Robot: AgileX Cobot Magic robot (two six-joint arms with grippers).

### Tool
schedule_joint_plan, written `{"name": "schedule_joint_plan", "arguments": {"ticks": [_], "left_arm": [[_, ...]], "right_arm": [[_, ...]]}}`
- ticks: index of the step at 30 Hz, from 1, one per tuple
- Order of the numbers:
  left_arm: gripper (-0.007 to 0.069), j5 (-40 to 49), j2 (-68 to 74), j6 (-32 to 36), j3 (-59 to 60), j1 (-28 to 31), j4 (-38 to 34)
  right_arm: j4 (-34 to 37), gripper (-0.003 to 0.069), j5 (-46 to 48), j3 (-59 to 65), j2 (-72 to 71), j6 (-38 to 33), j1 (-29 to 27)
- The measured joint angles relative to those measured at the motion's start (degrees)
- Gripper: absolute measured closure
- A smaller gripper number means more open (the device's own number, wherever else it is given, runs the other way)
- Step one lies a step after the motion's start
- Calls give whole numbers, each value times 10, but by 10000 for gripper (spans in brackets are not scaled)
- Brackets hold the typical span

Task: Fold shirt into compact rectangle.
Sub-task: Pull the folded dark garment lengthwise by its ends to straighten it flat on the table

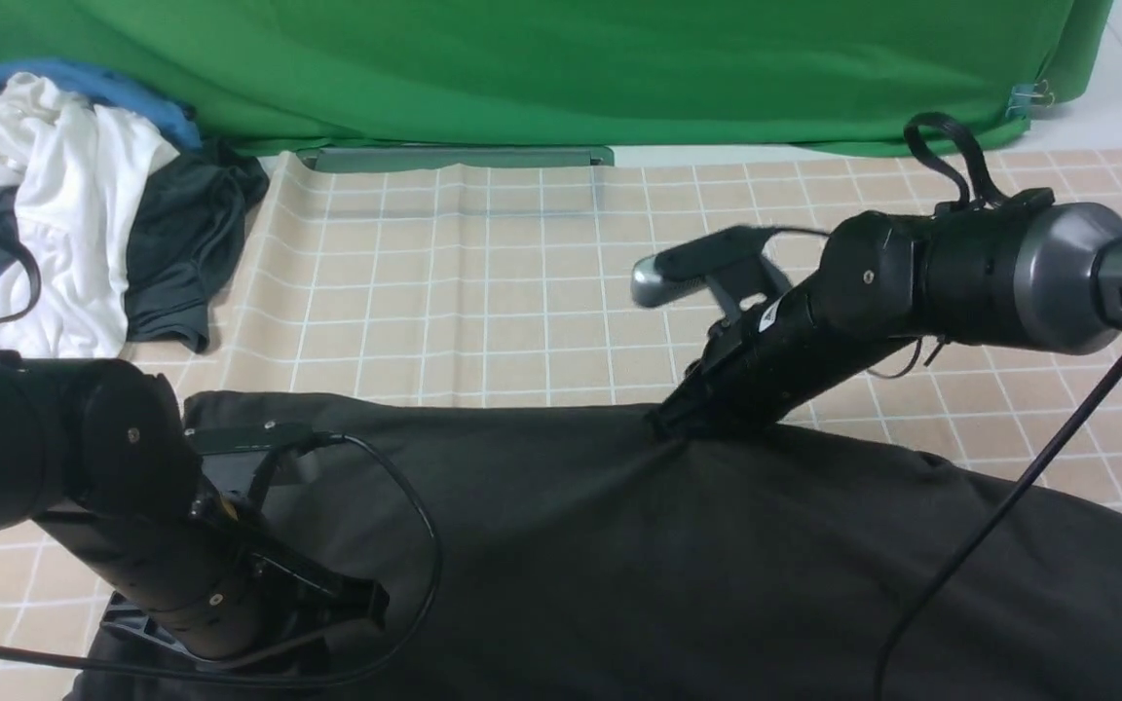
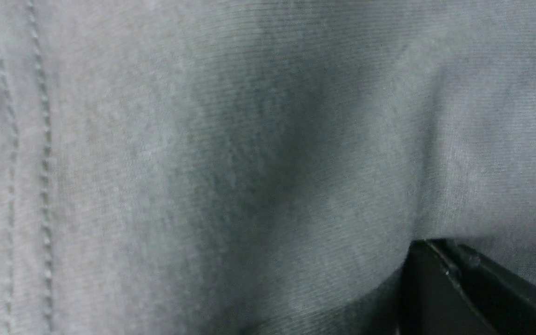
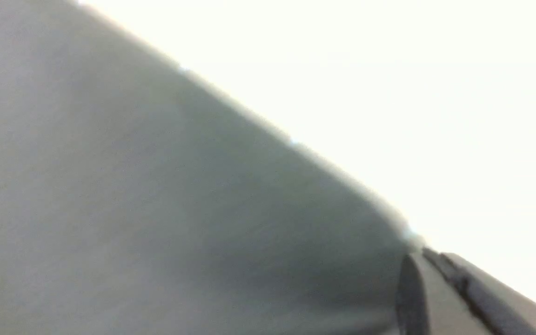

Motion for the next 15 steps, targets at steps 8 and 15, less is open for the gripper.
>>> {"name": "schedule_joint_plan", "arguments": {"ticks": [8,15], "left_arm": [[606,0,-3,-5,-2,0,-1],[606,4,-57,-5,-11,0,6]], "right_arm": [[-34,620,115,-28,-33,4,-51],[-82,620,264,-20,-179,9,-139]]}}
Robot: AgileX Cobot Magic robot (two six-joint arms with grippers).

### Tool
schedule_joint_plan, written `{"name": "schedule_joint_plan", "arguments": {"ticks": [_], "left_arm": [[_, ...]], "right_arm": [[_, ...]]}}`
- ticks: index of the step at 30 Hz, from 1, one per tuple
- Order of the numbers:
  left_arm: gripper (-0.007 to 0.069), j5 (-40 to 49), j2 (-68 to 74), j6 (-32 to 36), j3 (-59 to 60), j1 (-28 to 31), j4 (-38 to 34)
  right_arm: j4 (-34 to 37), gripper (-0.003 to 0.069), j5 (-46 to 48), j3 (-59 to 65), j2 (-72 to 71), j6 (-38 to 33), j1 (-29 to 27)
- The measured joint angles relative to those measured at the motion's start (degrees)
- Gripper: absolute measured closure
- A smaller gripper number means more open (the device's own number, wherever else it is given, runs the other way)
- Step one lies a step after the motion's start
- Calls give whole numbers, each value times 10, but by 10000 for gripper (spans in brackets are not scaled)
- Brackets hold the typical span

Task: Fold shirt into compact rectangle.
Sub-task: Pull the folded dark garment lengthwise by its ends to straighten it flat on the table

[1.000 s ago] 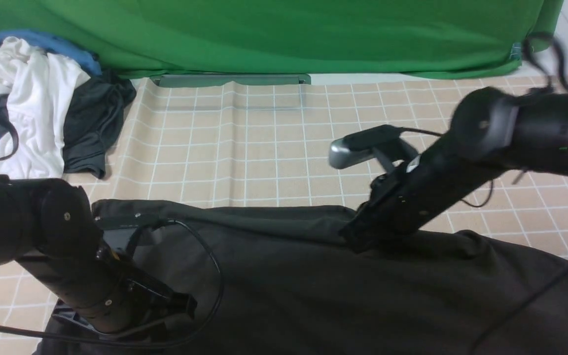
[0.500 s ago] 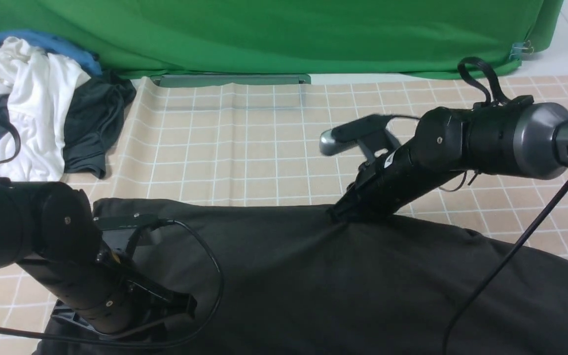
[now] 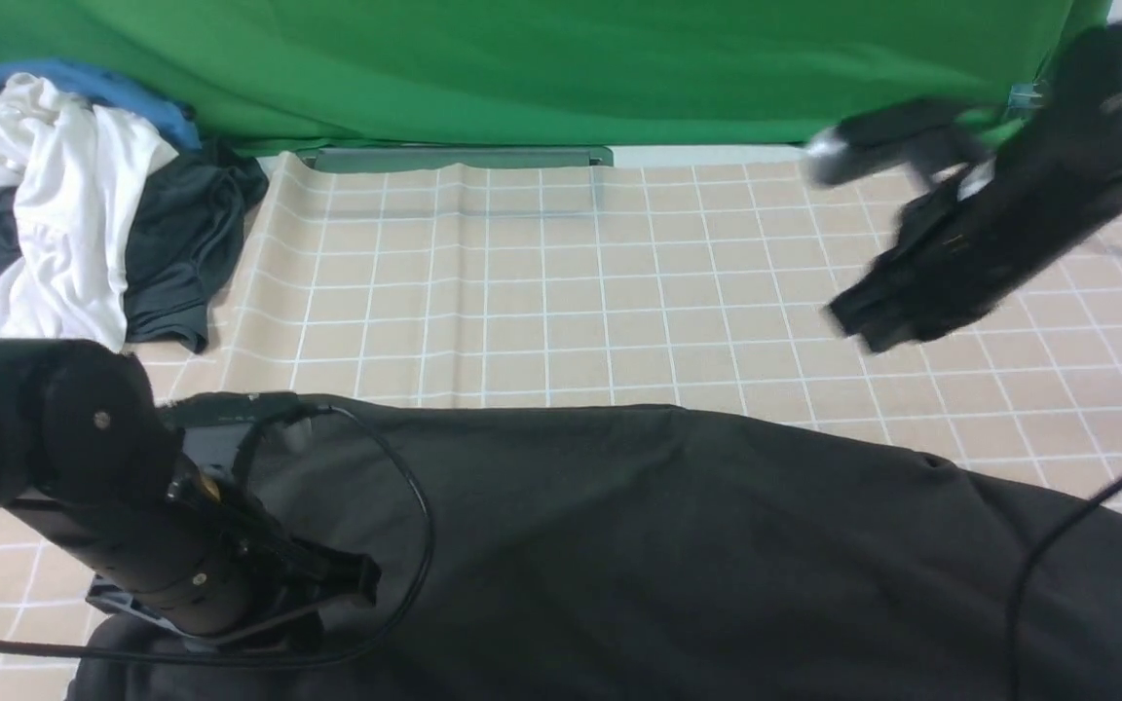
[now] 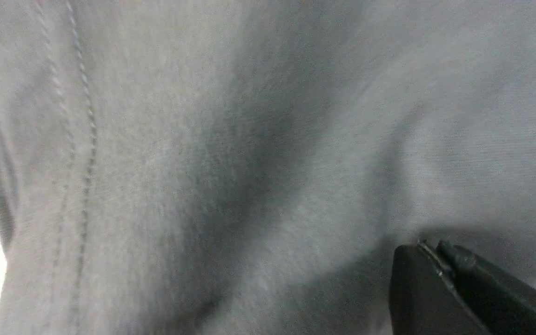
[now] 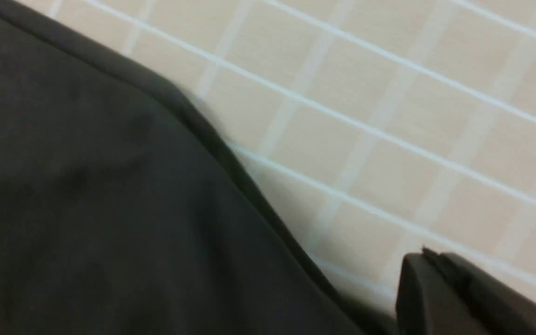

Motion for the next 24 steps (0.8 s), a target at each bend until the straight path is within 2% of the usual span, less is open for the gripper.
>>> {"name": "schedule_joint_plan", "arguments": {"ticks": [1,5,6,9,11,14,16,18,20,22,24], "left_arm": [[606,1,-2,0,0,0,0],[606,11,-30,0,0,0,0],[606,11,-33,0,0,0,0],[606,10,-36,0,0,0,-2],[606,6,-37,5,0,0,-2],[606,2,-38,14,0,0,-2],[606,-1,-38,15,0,0,-2],[606,-3,-38,15,0,0,-3],[606,-6,-38,16,0,0,-3],[606,-6,-38,24,0,0,-4],[606,-6,-38,27,0,0,-4]], "right_arm": [[0,620,3,2,-4,0,0],[-36,600,62,63,-73,37,-82],[-49,576,67,84,-83,52,-100],[-74,486,58,141,-97,76,-143],[-80,363,26,187,-97,81,-173],[-83,229,-17,226,-87,87,-196],[-83,190,-37,240,-73,87,-201],[-83,179,-51,246,-53,90,-202],[-83,197,-59,246,-35,93,-203],[-83,246,-62,246,-20,93,-203],[-83,333,-64,246,-9,93,-203]]}}
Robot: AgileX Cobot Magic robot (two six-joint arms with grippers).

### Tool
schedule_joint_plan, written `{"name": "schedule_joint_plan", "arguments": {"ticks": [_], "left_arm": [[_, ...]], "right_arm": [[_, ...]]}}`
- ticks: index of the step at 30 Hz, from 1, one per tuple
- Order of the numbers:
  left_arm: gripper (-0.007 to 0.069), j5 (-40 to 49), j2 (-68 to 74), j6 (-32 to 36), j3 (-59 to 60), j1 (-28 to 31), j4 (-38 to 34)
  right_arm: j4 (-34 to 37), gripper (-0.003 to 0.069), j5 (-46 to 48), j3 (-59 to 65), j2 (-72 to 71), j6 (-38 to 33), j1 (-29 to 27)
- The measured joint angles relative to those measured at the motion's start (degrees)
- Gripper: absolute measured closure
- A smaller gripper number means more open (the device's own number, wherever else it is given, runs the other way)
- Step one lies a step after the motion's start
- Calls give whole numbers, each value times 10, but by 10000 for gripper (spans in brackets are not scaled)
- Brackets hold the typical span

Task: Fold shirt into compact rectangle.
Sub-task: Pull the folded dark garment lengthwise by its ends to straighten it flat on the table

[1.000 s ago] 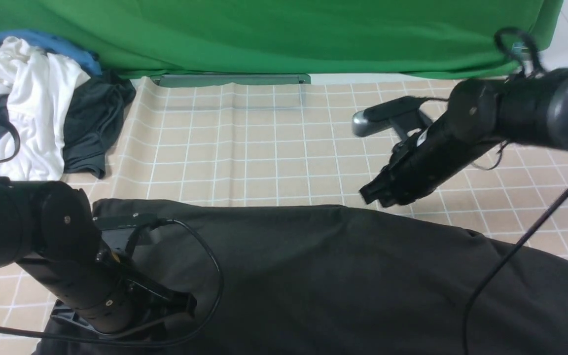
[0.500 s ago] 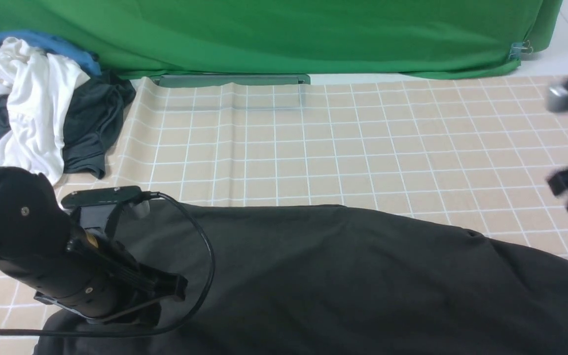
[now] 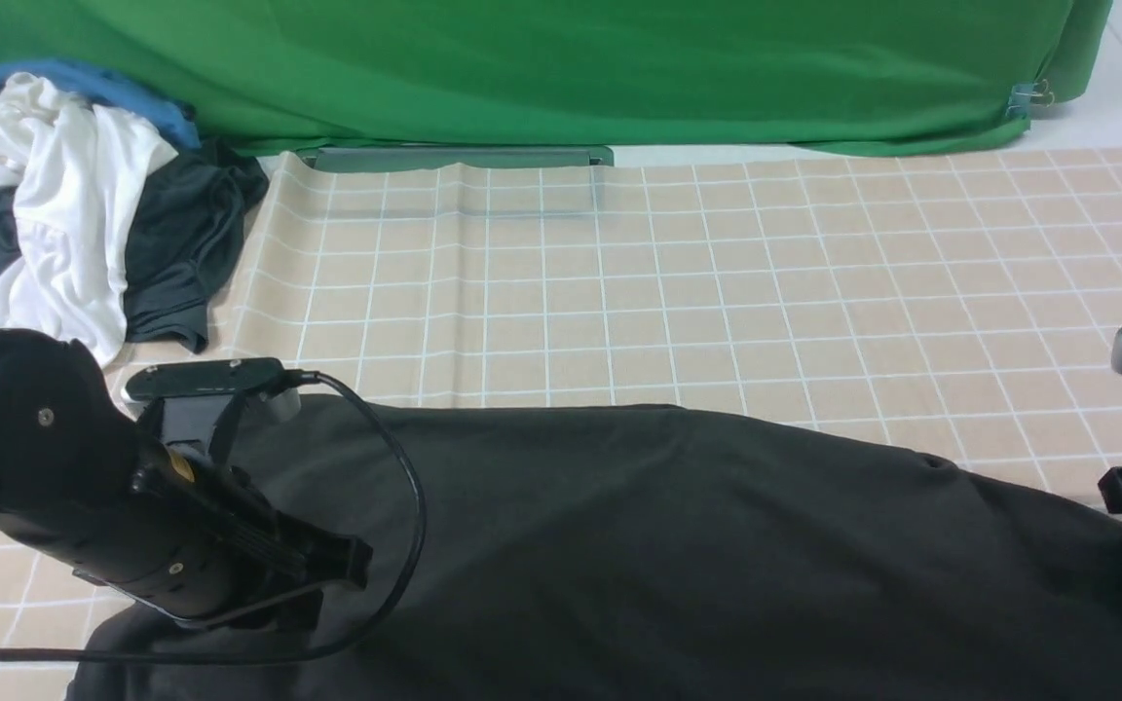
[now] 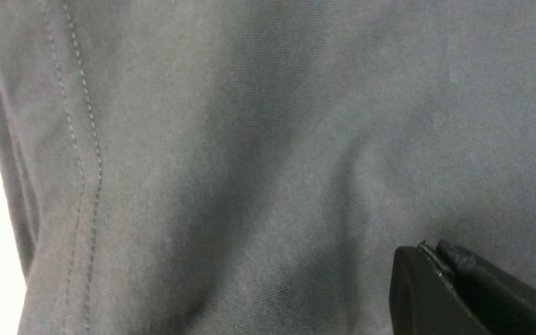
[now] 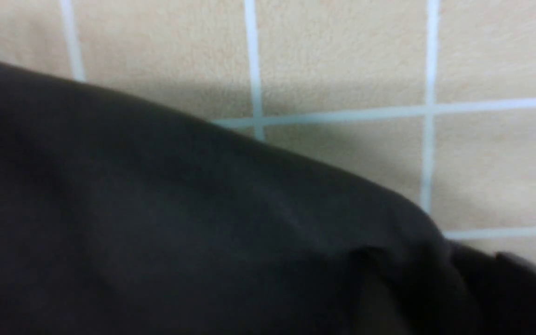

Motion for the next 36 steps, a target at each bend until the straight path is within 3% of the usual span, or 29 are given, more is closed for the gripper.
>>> {"name": "schedule_joint_plan", "arguments": {"ticks": [2,4,17,26,31,36], "left_arm": [[606,0,0,3,0,0,0],[606,0,0,3,0,0,0],[606,1,0,4,0,0,0],[606,5,0,4,0,0,0],[606,5,0,4,0,0,0],[606,5,0,4,0,0,-1]], "right_arm": [[0,494,-5,0,2,-5,0],[-3,568,-11,0,-8,-6,0],[-87,568,0,0,-67,31,-3],[-164,515,21,0,-53,116,-3],[-176,487,23,0,-53,126,-3],[-151,263,28,-11,-58,142,-2]]}}
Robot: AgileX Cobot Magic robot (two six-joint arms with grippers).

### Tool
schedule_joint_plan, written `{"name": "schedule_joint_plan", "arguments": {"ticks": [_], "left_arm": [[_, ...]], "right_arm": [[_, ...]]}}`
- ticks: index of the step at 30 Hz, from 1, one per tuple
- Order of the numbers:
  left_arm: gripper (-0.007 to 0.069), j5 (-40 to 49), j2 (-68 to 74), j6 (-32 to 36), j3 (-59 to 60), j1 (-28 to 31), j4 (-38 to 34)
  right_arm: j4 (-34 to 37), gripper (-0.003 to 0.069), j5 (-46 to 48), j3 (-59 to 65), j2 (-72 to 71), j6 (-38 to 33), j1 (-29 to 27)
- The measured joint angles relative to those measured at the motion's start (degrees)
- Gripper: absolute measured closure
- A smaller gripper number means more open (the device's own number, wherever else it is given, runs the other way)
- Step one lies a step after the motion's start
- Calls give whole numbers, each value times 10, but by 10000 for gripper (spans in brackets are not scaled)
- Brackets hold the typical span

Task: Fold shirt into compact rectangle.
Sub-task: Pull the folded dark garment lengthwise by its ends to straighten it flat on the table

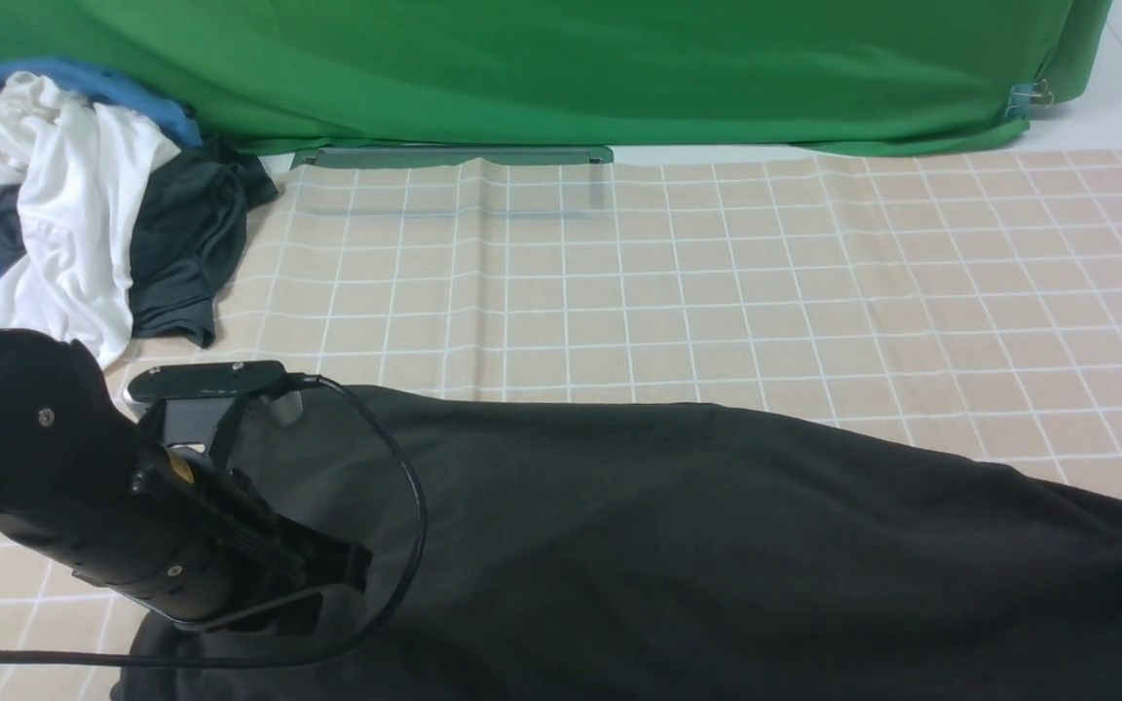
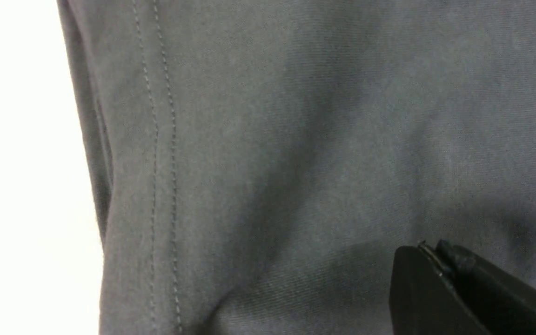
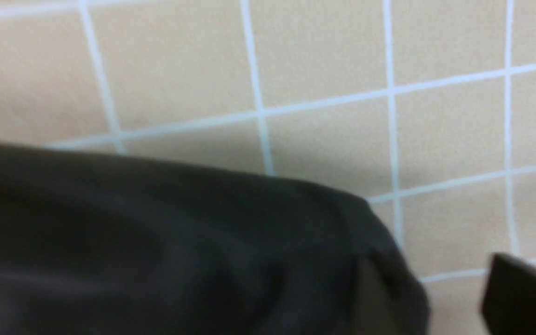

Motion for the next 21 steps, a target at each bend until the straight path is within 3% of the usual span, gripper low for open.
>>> {"name": "schedule_joint_plan", "arguments": {"ticks": [3,5,9,12,15,21], "left_arm": [[606,-8,0,0,0,0,-2],[606,-11,0,0,0,0,-4],[606,-15,0,0,0,0,-5],[606,-16,0,0,0,0,-5],[606,-15,0,0,0,0,-5],[606,-10,0,1,0,0,-5]], "right_arm": [[77,177,0,-8,-11,-66,15],[144,190,0,-8,-13,-124,36],[214,351,-23,-8,-9,-188,83],[229,570,-64,-8,12,-203,118],[232,614,-89,-8,40,-207,124],[228,608,-177,-8,96,-205,121]]}}
